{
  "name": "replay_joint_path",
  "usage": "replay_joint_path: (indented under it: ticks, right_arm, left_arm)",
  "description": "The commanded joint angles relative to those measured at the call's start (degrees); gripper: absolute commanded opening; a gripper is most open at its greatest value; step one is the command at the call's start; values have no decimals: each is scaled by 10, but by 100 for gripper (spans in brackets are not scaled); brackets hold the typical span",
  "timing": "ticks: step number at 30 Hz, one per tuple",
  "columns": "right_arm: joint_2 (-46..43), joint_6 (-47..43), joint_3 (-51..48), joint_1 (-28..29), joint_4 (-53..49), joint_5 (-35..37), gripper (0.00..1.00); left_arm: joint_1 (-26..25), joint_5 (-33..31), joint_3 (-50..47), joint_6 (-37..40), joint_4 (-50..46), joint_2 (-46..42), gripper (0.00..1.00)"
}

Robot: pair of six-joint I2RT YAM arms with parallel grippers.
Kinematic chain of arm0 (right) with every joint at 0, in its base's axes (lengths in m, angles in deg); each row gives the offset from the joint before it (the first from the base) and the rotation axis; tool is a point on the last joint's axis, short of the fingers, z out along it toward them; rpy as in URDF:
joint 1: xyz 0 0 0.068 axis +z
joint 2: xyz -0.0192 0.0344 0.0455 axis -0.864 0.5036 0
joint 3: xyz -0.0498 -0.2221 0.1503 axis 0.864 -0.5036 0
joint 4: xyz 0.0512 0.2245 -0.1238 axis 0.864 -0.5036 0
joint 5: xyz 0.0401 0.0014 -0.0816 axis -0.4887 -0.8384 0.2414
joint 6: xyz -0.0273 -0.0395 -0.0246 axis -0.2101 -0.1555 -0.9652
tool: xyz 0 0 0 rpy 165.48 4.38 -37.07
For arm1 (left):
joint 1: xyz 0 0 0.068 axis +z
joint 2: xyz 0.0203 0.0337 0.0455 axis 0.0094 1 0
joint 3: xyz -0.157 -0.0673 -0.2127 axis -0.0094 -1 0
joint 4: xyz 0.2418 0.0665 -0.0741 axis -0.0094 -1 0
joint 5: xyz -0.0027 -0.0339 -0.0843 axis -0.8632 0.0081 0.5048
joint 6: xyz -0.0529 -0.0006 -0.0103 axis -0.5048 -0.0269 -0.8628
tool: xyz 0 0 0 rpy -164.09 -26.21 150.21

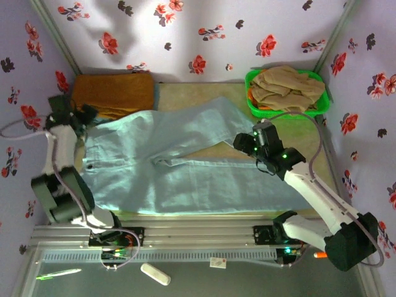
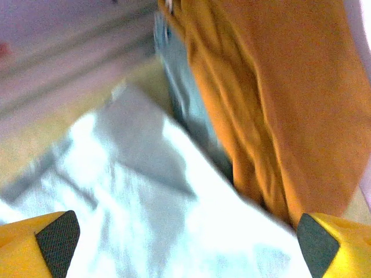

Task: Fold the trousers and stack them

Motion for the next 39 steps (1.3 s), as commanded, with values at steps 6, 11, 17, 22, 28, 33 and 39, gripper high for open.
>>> replay_joint_path:
  ticks: [6, 11, 17, 22, 28, 33, 39]
  right_arm:
    - [138, 11, 15, -92, 32, -1, 63]
    - [295, 115, 89, -139, 109, -64, 63]
    - [424, 178, 193, -145, 141, -74, 60]
    - [479, 200, 217, -144, 135, -59, 62]
    - [478, 199, 207, -142, 141, -54, 64]
    - [487, 202, 210, -146, 148, -46, 66]
    - [517, 202, 244, -149, 134, -44, 66]
  left_arm:
    - [-264, -21, -297, -106, 150, -214, 89]
    - [-304, -51, -403, -120, 208, -210, 85]
    - [-305, -64, -461, -117, 240, -215, 81]
    - [-302, -95, -503, -119, 246, -238, 79]
    - [-258, -132, -550, -184, 174, -277, 37]
    - [-197, -109, -565, -218, 135, -327, 19]
    - [-150, -99, -540, -200, 80, -362, 14]
